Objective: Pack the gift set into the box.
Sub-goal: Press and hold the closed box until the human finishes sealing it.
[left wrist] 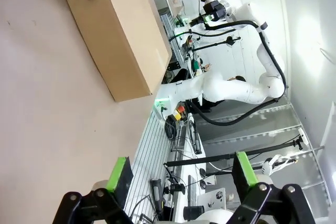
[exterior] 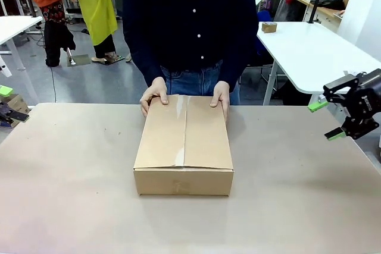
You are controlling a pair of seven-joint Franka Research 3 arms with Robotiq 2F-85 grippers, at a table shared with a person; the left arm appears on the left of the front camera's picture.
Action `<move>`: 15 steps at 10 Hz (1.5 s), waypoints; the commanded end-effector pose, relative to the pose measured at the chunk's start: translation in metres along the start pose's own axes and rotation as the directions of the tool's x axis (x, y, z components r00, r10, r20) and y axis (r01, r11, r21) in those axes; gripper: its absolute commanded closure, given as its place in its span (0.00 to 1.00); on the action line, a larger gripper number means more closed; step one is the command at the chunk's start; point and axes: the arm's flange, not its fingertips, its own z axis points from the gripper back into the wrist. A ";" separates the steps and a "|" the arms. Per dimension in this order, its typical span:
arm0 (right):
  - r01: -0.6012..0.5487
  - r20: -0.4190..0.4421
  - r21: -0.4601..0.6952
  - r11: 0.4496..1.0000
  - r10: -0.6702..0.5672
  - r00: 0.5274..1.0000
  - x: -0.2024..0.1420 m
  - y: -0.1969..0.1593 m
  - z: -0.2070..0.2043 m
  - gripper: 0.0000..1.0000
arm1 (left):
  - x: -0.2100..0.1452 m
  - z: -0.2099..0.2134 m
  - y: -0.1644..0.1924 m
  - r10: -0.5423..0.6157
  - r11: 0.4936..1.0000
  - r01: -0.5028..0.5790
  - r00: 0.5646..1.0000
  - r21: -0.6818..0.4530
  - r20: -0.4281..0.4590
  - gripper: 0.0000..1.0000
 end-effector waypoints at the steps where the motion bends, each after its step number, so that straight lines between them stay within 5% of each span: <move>1: -0.014 -0.003 -0.005 1.000 0.014 1.000 0.001 0.006 -0.001 0.00 | 0.003 -0.003 -0.002 -0.006 1.000 0.006 1.000 0.002 -0.008 0.00; 2: -0.411 0.019 -0.130 0.902 0.416 0.909 0.018 0.052 -0.040 0.00 | 0.026 -0.038 -0.016 -0.314 0.949 0.314 0.949 0.000 -0.014 0.00; 3: -0.649 -0.025 -0.152 0.746 0.653 0.757 0.036 0.087 -0.083 0.00 | 0.041 -0.075 -0.022 -0.562 0.827 0.563 0.826 0.014 -0.033 0.00; 4: -0.840 -0.088 0.038 0.541 0.839 0.536 0.042 0.119 -0.126 0.00 | 0.051 -0.113 -0.024 -0.712 0.702 0.711 0.701 -0.033 -0.036 0.00; 5: -0.923 -0.037 0.118 0.366 0.930 0.364 0.034 0.140 -0.158 0.00 | 0.052 -0.147 -0.020 -0.792 0.607 0.784 0.610 -0.133 -0.021 0.00; 6: -0.956 0.031 0.098 0.277 0.959 0.281 0.028 0.149 -0.170 0.00 | 0.048 -0.173 -0.012 -0.813 0.568 0.789 0.582 -0.234 -0.009 0.00; 7: -0.945 0.051 0.111 0.308 0.948 0.315 0.030 0.147 -0.165 0.00 | 0.042 -0.195 0.000 -0.803 0.572 0.754 0.595 -0.323 -0.034 0.00; 8: -0.719 -0.112 -0.111 0.686 0.710 0.695 0.008 0.166 -0.174 0.00 | 0.066 -0.163 -0.031 -0.689 0.724 0.684 0.723 -0.084 -0.052 0.00; 9: -0.719 -0.112 -0.111 0.686 0.710 0.695 0.008 0.166 -0.174 0.00 | 0.066 -0.163 -0.031 -0.689 0.724 0.684 0.723 -0.084 -0.052 0.00; 10: -0.823 -0.084 -0.083 0.562 0.819 0.567 0.014 0.173 -0.184 0.00 | 0.056 -0.203 -0.014 -0.769 0.634 0.751 0.637 -0.184 -0.047 0.00; 11: -0.997 0.053 0.008 0.083 0.995 0.083 0.033 0.184 -0.208 0.00 | 0.068 -0.233 -0.015 -0.856 0.501 0.840 0.517 -0.210 0.024 0.00; 12: -0.989 0.251 0.015 -0.145 0.958 -0.137 0.045 0.176 -0.217 0.00 | 0.079 -0.252 -0.010 -0.890 0.405 0.893 0.435 -0.199 0.139 0.00; 13: -0.959 0.404 -0.018 -0.283 0.875 -0.266 0.048 0.159 -0.218 0.00 | 0.087 -0.263 -0.006 -0.922 0.293 0.947 0.316 -0.132 0.224 0.00; 14: -0.947 0.428 -0.111 -0.301 0.846 -0.319 0.053 0.141 -0.216 0.00 | 0.089 -0.270 -0.001 -0.926 0.233 0.965 0.259 -0.123 0.274 0.00; 15: -0.956 0.502 -0.003 -0.294 0.827 -0.255 0.056 0.123 -0.214 0.00 | 0.090 -0.280 0.005 -0.929 0.181 0.977 0.208 -0.113 0.306 0.00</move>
